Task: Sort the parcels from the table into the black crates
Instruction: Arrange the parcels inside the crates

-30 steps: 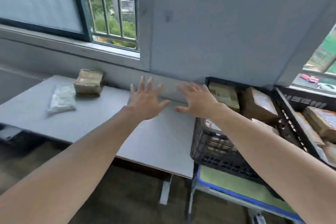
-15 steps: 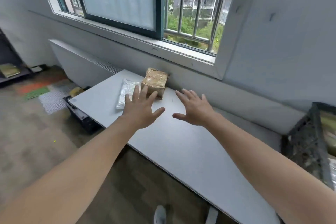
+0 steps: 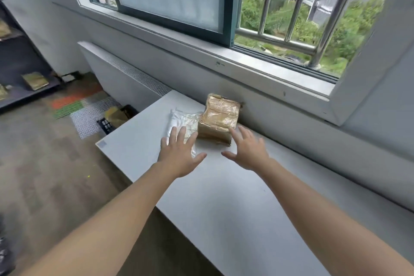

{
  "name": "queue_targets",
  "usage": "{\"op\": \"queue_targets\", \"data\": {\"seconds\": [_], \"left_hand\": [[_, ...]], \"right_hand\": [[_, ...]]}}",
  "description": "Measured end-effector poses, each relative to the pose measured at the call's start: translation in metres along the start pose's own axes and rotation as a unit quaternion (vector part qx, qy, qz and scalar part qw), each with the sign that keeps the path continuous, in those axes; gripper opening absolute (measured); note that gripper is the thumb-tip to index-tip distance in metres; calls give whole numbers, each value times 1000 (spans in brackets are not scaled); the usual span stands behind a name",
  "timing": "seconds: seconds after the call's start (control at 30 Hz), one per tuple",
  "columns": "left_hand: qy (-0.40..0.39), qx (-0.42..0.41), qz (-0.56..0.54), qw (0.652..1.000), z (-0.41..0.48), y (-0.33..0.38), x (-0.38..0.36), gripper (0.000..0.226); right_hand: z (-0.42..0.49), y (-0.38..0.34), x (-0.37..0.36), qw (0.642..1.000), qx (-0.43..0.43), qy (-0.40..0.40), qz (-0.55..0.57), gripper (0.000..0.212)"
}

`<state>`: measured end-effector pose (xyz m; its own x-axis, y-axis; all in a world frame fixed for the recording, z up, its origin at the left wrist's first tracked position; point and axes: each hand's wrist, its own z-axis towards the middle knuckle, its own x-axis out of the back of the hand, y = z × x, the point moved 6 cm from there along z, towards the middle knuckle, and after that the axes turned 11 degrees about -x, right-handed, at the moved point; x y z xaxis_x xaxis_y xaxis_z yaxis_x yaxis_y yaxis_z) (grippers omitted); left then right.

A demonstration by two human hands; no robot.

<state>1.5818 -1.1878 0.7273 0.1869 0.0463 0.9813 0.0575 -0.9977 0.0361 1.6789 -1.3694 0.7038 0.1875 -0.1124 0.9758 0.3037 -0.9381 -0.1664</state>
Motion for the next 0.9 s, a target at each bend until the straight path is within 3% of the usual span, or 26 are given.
{"op": "queue_targets", "data": {"seconds": [0.17,0.37,0.47,0.63,0.73,0.9], "left_hand": [[-16,-17,-54,998,54,-22,-23,81],[-40,-59,-142,987,135,-43,-52,92],[-63,-66,-215,972,173,-54,-65,93],[-98,-124,-341,927,206,-59,-81,100],[-59,-173,-392,902,210,-52,-65,101],[9,-225,-437,870,209,-38,-15,103]], "right_hand": [[49,1,-30,991,-90,-49,90,82],[93,-11,-63,934,-199,-35,296,80],[111,-14,-71,909,-236,-13,342,65],[132,-15,-76,888,-310,8,339,57],[129,-6,-63,875,-339,49,341,62],[113,9,-19,866,-355,115,334,39]]}}
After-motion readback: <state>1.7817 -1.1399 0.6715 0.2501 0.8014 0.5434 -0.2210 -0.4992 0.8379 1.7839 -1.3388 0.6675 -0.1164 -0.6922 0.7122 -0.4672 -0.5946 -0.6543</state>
